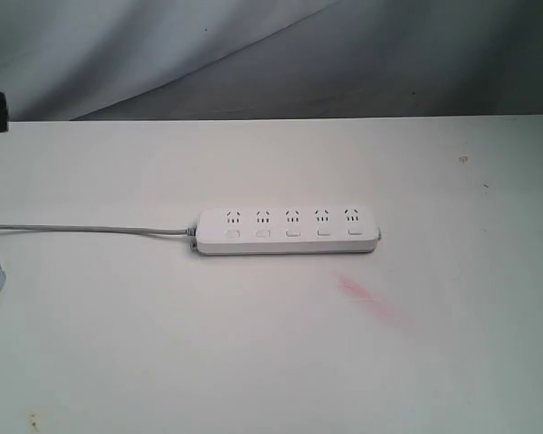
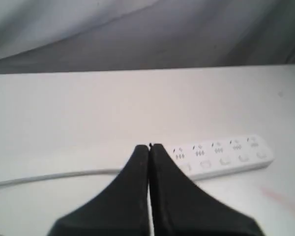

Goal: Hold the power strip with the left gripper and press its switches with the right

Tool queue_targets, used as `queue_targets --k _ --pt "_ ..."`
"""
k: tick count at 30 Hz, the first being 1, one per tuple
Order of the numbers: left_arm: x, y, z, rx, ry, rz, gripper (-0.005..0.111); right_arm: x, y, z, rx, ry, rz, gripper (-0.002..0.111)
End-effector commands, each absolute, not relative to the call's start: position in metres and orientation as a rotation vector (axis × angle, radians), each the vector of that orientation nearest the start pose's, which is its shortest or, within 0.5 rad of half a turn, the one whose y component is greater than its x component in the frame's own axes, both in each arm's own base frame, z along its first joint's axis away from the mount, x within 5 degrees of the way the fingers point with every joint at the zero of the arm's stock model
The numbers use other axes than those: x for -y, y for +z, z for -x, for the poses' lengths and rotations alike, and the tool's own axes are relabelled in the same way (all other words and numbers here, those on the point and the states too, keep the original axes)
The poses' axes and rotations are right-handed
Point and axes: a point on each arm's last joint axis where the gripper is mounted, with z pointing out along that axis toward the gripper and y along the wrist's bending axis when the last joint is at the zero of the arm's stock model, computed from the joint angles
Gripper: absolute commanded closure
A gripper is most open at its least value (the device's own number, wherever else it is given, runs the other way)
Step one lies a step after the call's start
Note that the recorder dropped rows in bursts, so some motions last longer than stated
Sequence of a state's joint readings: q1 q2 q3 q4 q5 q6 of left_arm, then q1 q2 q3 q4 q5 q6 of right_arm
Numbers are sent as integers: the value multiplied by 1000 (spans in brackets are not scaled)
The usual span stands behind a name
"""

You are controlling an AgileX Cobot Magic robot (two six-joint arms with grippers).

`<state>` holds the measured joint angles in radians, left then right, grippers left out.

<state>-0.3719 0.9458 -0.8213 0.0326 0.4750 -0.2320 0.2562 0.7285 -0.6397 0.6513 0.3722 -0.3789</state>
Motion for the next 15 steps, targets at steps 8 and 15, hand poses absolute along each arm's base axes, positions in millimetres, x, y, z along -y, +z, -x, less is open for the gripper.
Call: queue_targets --k 8,15 --pt "132 268 -285 -2536 -367 -621 107 -104 269 -268 -2515 566 452 108" --pt "152 219 -334 -2684 -357 -719 107 -119 232 -320 -2647 584 465 108"
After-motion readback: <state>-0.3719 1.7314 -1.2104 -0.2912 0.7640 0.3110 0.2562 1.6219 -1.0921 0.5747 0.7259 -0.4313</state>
